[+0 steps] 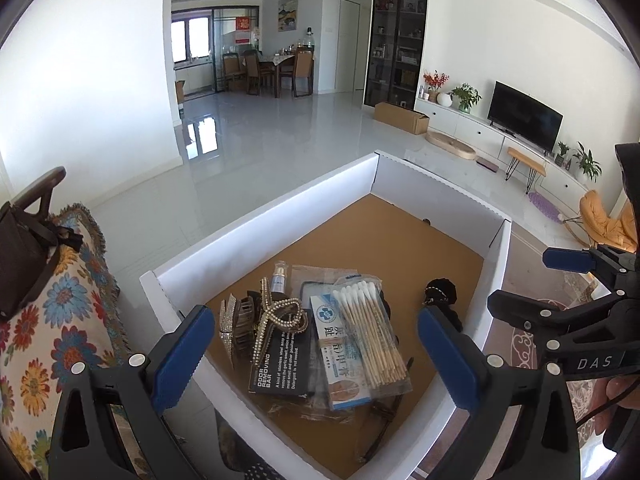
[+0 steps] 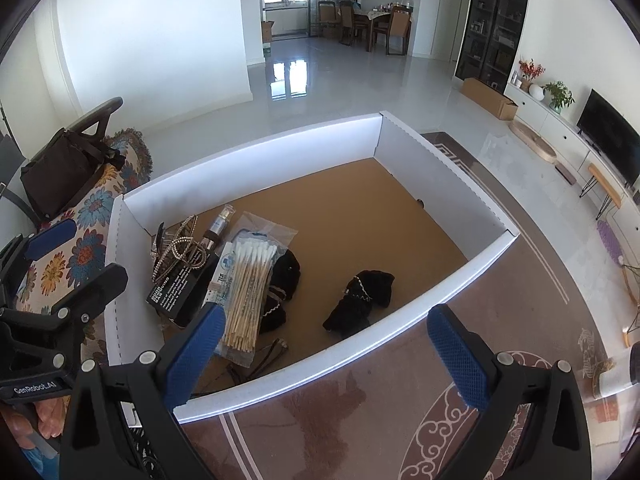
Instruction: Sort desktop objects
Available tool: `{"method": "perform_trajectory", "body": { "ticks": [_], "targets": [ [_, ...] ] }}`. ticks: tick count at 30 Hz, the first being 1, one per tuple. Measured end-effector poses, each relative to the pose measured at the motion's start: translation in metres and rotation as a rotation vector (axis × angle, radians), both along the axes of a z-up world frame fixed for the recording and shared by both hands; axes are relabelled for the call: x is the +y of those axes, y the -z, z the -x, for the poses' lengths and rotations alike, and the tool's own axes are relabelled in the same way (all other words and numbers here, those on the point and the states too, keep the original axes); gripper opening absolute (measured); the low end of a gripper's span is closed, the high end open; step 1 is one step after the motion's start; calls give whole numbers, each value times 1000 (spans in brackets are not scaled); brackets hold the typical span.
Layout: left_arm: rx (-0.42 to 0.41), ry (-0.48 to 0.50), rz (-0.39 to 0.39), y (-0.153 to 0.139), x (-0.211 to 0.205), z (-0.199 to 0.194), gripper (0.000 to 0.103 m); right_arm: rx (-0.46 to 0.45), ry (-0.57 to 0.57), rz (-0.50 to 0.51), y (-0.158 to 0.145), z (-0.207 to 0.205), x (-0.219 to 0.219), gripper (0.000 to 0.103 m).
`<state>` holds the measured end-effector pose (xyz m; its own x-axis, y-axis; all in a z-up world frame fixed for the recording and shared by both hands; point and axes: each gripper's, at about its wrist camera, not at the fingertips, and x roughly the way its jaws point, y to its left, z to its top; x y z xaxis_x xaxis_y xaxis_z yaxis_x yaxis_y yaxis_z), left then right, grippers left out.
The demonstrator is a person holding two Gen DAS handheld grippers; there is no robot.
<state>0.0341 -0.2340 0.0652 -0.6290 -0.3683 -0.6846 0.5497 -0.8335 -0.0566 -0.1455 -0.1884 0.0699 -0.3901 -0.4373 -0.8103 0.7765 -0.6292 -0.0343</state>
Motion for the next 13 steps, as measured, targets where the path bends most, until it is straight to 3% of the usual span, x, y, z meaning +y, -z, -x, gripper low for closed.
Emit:
{"method": "perform_trajectory", "body": {
  "ticks": [6,13],
  "targets": [
    [5,-8,-57,2,-10,1,103,53,-24,-24,1,-3,-7,101],
    [15,-83,-24,6,-13,-4,103,108,-14,-22,1,0,-4,101]
  ]
}}
